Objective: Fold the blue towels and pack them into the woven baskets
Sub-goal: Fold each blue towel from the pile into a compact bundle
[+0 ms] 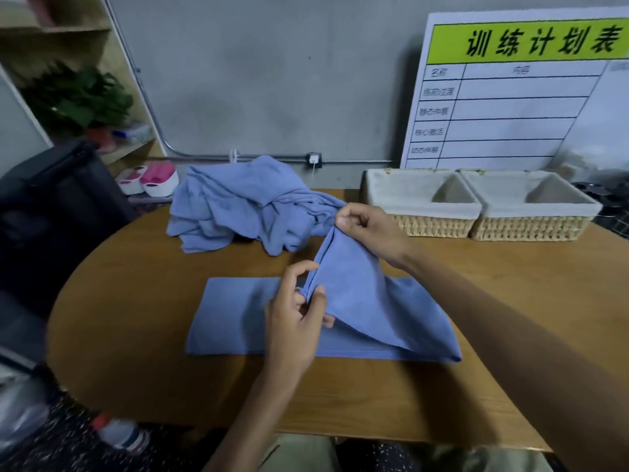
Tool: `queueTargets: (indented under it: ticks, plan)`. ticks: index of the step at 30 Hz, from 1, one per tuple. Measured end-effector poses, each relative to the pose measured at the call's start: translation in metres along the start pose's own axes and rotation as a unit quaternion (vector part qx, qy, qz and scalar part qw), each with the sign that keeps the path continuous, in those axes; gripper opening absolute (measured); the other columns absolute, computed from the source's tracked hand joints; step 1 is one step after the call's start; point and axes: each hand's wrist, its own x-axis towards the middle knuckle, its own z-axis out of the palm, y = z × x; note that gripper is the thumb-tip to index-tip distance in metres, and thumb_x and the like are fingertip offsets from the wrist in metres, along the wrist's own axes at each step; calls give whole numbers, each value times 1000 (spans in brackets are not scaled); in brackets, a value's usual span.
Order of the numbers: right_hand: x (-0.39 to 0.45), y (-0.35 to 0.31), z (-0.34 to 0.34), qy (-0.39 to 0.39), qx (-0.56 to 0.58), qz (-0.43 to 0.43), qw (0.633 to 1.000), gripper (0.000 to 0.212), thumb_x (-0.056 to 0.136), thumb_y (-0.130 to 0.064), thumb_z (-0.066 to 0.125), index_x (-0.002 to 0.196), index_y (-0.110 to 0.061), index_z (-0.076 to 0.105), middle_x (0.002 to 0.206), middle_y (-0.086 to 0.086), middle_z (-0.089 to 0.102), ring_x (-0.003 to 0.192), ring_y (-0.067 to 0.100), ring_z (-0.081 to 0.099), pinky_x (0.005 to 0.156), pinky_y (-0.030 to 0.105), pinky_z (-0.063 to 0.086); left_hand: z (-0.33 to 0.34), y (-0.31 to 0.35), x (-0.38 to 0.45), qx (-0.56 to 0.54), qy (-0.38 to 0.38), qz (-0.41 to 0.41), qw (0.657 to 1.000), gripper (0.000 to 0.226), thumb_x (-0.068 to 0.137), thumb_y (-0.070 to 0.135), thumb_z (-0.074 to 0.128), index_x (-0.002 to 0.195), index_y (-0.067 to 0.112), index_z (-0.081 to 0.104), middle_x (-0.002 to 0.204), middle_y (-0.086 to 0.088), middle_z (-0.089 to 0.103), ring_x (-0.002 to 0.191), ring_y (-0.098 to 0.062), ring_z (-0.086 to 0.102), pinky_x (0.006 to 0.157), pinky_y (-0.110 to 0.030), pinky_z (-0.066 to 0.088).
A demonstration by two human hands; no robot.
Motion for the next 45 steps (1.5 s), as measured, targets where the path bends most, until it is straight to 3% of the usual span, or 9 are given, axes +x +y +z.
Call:
queueTargets:
  ticks: [3,8,19,21,27,34,38,41,45]
  plan:
    - [14,1,26,1,-25,-24,999,16,100,-14,58,85,-9,62,62,-15,43,60,0,36,59,15,30,-21,-7,2,27,4,-14,1000,28,100,17,58,110,43,56,52,-4,61,54,-14,69,64,-48,57]
    - [33,9,62,-36,-33,-24,998,22,98,-15,61,85,3,63,68,9,45,63,11,36,58,20,29,-51,-28,7,112,-18,-35,993,27,101,26,54,120,45,51,57,12,66,57,-13,67,63,-50,55]
    - [55,1,103,-15,0,-27,1000,24,95,-22,66,71,-16,62,59,3,45,59,7,39,59,27,32,-76,-31,7,108,26,-44,993,30,101,25,53,114,52,48,54,11,63,51,-24,62,56,-54,52]
    - [60,-8,106,-10,3,-30,999,25,95,-19,65,72,-13,62,54,-14,45,54,-1,38,58,18,31,-83,-26,6,108,50,-24,993,28,101,23,55,117,46,51,56,11,65,47,-24,59,50,-48,50]
    - [80,-42,134,-22,52,-61,997,31,95,-15,65,75,8,61,59,-7,32,54,0,30,55,14,27,-115,-34,13,134,145,15,980,24,98,8,58,118,21,60,74,22,69,54,-4,67,44,-21,47]
    - [83,12,186,-150,-243,-19,958,32,96,-49,57,103,-19,64,93,-1,66,86,15,62,79,42,52,-150,-80,4,398,44,-70,914,25,94,22,61,118,28,58,67,5,63,48,-12,53,46,-23,33]
    - [49,29,162,-39,-285,-41,957,29,101,-41,50,111,-18,63,103,2,63,96,21,60,76,37,47,-156,-77,5,449,21,-93,889,21,89,22,62,106,33,55,62,8,56,46,-12,48,46,-22,30]
    - [16,46,125,73,-314,-51,945,30,101,-42,43,102,-21,64,100,0,63,94,24,60,75,42,49,-140,-70,11,442,32,-49,895,22,86,17,62,106,26,62,89,10,58,71,-12,51,52,-24,32]
    - [-30,66,95,128,-365,-16,922,33,98,-41,40,102,-20,66,101,4,62,94,31,58,76,46,49,-78,-66,37,400,-68,90,910,35,97,25,51,129,19,63,133,-1,55,121,-22,51,93,-42,48]
